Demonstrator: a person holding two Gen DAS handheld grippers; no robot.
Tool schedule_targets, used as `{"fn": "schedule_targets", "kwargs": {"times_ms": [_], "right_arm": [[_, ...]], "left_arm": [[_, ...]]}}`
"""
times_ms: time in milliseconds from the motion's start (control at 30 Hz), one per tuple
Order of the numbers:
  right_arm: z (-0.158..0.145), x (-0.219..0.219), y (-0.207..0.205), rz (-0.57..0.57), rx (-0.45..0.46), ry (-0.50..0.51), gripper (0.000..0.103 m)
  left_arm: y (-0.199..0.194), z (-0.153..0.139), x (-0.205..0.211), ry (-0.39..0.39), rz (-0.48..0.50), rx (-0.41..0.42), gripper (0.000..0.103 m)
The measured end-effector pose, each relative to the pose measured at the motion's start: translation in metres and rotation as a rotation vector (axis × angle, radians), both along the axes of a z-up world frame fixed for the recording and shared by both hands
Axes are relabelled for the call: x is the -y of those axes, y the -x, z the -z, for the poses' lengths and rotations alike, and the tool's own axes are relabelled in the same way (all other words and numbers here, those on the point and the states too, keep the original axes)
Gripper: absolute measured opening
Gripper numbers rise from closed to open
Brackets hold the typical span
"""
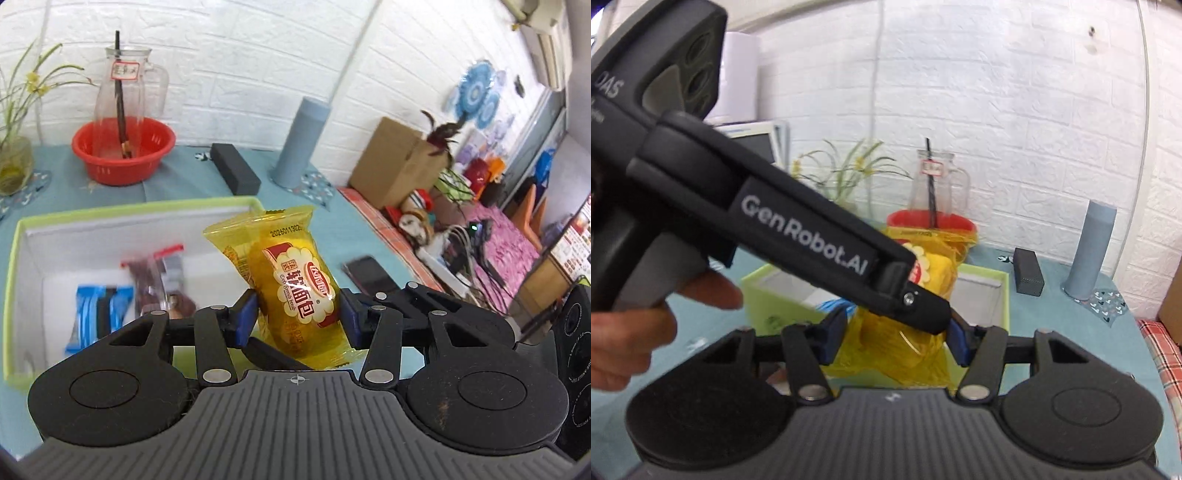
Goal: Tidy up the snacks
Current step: 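Carry the yellow bread packet into the green box and release it, then reach the left tool to the silver foil bag and grasp it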
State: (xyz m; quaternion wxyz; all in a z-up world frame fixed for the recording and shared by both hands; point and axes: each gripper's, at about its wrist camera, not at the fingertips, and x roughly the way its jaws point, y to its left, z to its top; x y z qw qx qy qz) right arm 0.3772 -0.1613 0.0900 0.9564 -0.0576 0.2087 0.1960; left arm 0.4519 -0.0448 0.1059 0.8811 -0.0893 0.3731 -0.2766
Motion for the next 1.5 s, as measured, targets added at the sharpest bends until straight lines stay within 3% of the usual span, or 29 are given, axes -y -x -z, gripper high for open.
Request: {"fn": "schedule_targets", "kwargs": {"times_ms": [167,200,233,300,333,433,600,767,867,967,1133,1300,1400,1500], "right_arm": [[0.024,0.006,-0.064,0.002,-0.072,-0.012,0.064],[0.028,0.009,-0.069,0.004,-0.079,-0.027,0.069],[0.03,0.011,-0.072,-0.002,-0.089,-0.029,0.075],[0.027,0.013,-0.065,-0.023,-0.072,0.005,0.076],[0.024,0.018,-0.059,-0.016,-0.05,0.015,0.081],[0.009,0.035,-0.047,0.009,0.021,-0.01,0.096],[-0.017,0.049,-0.013,0.008,0.115,-0.028,0.101],[-0.012,0.067,0.026,-0.017,0.054,-0.039,0.102],[0.007,0.084,0.055,-0.007,-0.044,-0.038,0.102],[0.034,0.096,0.095,0.036,-0.118,-0.051,0.102],[0.064,0.105,0.157,0.154,-0.147,-0.067,0.102],[0.072,0.093,0.174,0.124,-0.145,-0.025,0.102],[0.08,0.077,0.168,0.088,-0.149,0.034,0.097],[0.081,0.067,0.157,0.069,-0.137,0.031,0.089]], "left_arm": [[-0.069,0.033,0.012,-0.044,-0.041,-0.061,0.028],[-0.076,0.04,0.012,-0.066,-0.06,-0.062,0.03],[-0.08,0.044,0.01,-0.078,-0.078,-0.05,0.034],[-0.08,0.043,0.002,-0.057,-0.117,-0.029,0.053],[-0.076,0.039,-0.004,-0.027,-0.138,-0.013,0.055],[-0.056,0.019,-0.015,0.024,-0.164,0.037,0.056],[0.017,-0.016,-0.028,0.048,-0.19,0.138,0.071],[0.105,-0.014,-0.046,0.07,-0.162,0.182,0.074],[0.139,0.012,-0.037,0.093,-0.11,0.118,0.073],[0.155,0.05,-0.013,0.132,-0.016,-0.019,0.068],[0.165,0.091,0.001,0.223,0.001,-0.224,0.059],[0.165,0.096,0.009,0.21,0.034,-0.236,0.06],[0.155,0.1,0.017,0.204,0.029,-0.251,0.06],[0.143,0.108,0.026,0.189,0.017,-0.273,0.056]]}}
